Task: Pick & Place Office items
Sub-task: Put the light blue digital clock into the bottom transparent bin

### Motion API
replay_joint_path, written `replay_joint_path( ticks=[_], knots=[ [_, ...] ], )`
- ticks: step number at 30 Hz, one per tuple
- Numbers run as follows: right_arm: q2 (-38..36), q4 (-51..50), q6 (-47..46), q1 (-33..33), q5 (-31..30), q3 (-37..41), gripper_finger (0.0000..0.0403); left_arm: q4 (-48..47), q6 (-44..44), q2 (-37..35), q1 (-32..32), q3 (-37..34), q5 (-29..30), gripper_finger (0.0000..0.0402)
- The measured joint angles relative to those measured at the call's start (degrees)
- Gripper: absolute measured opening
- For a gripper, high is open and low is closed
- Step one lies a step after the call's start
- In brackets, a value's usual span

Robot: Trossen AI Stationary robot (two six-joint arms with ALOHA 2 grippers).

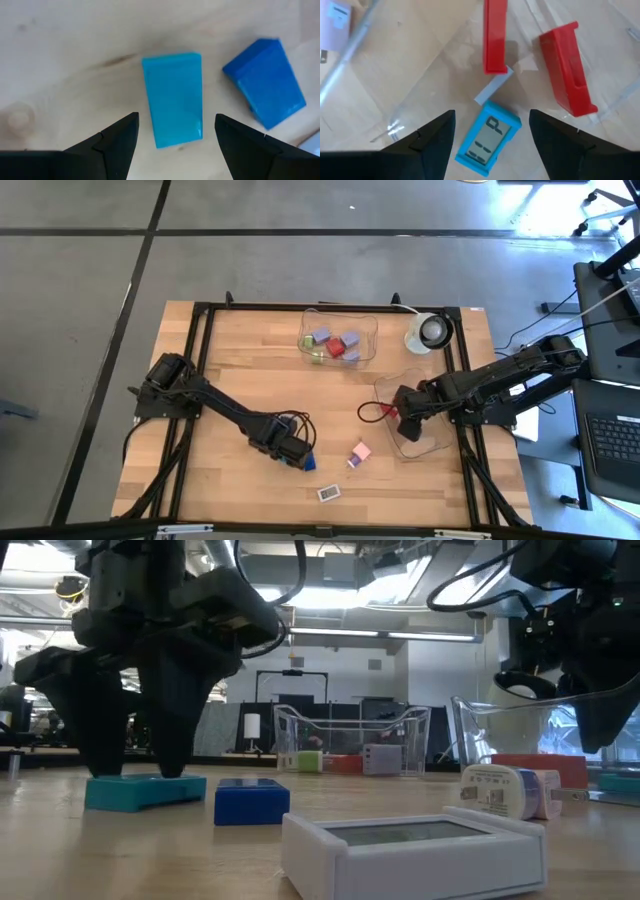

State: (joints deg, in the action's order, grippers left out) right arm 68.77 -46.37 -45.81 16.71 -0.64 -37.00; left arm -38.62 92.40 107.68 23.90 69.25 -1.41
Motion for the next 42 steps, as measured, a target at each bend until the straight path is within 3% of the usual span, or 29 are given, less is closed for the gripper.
replay_joint_path(
  ticks=[8, 23, 32, 42],
  knots=[
    [0.0, 1.4, 0.2, 0.0, 0.0, 0.0, 0.0256, 3.7, -0.1, 0.0, 0.0, 0.0, -4.1, 0.0257],
    [0.0, 1.4, 0.2, 0.0, 0.0, 0.0, 0.0256, 6.8, -0.1, 1.0, 0.4, 0.0, 3.0, 0.0257],
    [0.0, 1.6, 0.2, 0.0, 0.0, 0.0, 0.0255, 6.9, -0.1, 3.6, 0.4, 0.3, 3.6, 0.0254],
    [0.0, 1.8, 0.3, 0.0, 0.0, 0.0, 0.0255, 0.6, -0.1, 3.8, 0.3, 0.4, 4.8, 0.0175]
  ],
)
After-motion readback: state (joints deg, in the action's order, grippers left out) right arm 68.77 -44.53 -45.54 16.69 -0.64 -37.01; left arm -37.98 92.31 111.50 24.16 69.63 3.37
